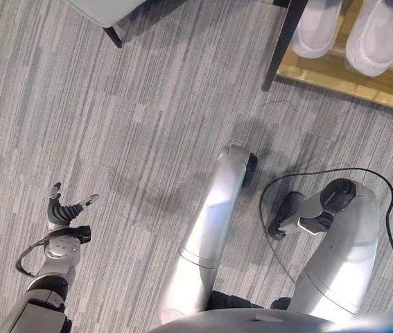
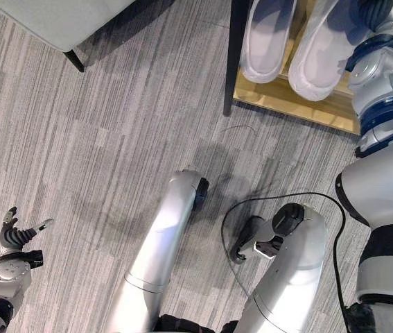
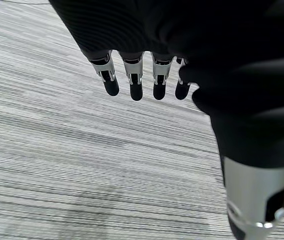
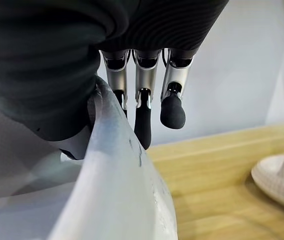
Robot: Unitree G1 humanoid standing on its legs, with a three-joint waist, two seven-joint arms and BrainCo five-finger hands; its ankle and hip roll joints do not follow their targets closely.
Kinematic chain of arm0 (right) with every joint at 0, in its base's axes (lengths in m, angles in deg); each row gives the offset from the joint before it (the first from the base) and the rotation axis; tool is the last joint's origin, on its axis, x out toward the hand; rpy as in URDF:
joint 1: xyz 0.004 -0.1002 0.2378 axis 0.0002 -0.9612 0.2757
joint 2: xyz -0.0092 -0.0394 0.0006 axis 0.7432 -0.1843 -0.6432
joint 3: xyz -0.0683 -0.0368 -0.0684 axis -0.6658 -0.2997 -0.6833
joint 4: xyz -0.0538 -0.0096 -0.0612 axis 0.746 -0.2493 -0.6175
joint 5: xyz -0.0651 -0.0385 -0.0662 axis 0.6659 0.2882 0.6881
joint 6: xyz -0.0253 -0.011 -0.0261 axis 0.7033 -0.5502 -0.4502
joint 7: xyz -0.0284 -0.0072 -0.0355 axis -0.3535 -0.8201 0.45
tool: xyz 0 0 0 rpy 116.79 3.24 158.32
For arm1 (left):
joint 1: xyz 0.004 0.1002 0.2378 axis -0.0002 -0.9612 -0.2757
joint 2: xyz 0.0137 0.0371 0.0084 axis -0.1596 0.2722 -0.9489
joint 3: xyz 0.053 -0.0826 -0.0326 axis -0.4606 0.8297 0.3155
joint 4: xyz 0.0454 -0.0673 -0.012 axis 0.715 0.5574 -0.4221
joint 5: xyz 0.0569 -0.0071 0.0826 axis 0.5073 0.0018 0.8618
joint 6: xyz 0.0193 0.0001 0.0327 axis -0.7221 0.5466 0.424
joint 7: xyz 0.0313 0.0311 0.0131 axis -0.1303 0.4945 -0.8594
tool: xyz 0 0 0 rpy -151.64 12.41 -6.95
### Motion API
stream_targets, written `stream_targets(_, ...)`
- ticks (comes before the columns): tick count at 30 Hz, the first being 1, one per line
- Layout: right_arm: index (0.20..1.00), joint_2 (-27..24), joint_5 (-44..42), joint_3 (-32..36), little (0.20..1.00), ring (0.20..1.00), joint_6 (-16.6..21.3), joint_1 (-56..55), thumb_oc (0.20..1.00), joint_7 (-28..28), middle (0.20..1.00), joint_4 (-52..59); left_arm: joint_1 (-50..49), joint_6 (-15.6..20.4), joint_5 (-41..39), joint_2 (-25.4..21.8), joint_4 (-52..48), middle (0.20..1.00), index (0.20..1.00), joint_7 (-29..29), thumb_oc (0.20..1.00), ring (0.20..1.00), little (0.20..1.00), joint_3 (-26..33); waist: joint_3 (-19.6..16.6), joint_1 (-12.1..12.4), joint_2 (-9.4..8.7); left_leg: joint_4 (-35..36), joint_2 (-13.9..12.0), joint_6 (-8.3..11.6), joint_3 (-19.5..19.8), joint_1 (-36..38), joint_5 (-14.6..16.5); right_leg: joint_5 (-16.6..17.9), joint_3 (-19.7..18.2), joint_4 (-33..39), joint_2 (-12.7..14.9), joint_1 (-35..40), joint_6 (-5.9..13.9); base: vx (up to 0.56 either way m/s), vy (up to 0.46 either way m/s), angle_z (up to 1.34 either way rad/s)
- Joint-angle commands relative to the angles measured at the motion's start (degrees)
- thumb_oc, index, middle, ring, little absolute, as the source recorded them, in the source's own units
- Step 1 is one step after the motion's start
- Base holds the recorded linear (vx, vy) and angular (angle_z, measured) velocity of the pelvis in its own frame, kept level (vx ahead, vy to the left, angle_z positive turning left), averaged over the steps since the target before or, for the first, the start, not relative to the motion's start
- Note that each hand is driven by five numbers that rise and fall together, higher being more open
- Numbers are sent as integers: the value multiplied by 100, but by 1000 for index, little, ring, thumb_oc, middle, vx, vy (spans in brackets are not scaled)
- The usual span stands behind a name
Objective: Arrange the slippers neatly on the shoe rack.
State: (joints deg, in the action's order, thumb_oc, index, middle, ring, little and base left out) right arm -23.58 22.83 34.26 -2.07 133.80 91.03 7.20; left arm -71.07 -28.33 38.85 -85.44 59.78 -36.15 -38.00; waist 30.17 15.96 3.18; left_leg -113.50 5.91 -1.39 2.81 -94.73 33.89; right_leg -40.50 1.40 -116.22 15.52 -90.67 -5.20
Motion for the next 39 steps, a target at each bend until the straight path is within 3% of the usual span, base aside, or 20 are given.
stream_targets(1,1000,-10,-360,-34,1000,1000,91,395,1000,124,1000,45,43,126,-324,-416,16,1000,1000,147,1000,1000,1000,-24,-37,202,66,168,339,-187,1104,478,634,143,-594,-43,231,550,-410,10,14,-4)
stream_targets(6,1000,160,-720,155,1000,1000,139,339,1000,25,1000,-13,-55,113,-351,-417,58,1000,1000,113,1000,1000,1000,-37,-37,215,85,76,311,-180,1115,478,673,168,-577,-77,213,545,-400,-7,28,-5)
stream_targets(11,1000,323,-950,347,1000,1000,243,217,1000,57,1000,128,62,83,-412,-429,199,1000,1000,105,1000,1000,1000,-6,-37,152,-10,-12,286,-162,1131,478,696,172,-575,-135,164,513,-405,-23,22,-8)
stream_targets(22,1000,292,-1769,1433,1000,1000,840,-878,1000,450,1000,2098,-32,21,-276,-230,339,1000,1000,310,1000,1000,1000,264,-37,-118,-251,-89,137,-146,1041,478,764,192,-677,-170,73,462,-404,-30,10,-6)
stream_targets(29,1000,123,-1025,2021,1000,1000,938,-2369,1000,476,1000,4169,-113,-90,23,-196,202,1000,1000,505,1000,1000,1000,601,-37,-357,-425,-105,40,-124,974,478,748,197,-717,-228,-64,389,-420,-35,-30,-7)
stream_targets(39,1000,325,119,1374,1000,1000,558,-2900,1000,135,1000,4465,310,-78,-113,-331,185,1000,1000,609,1000,1000,1000,678,-37,-411,-545,-307,-80,-106,985,478,757,306,-613,-299,-229,213,-354,-63,-46,-11)
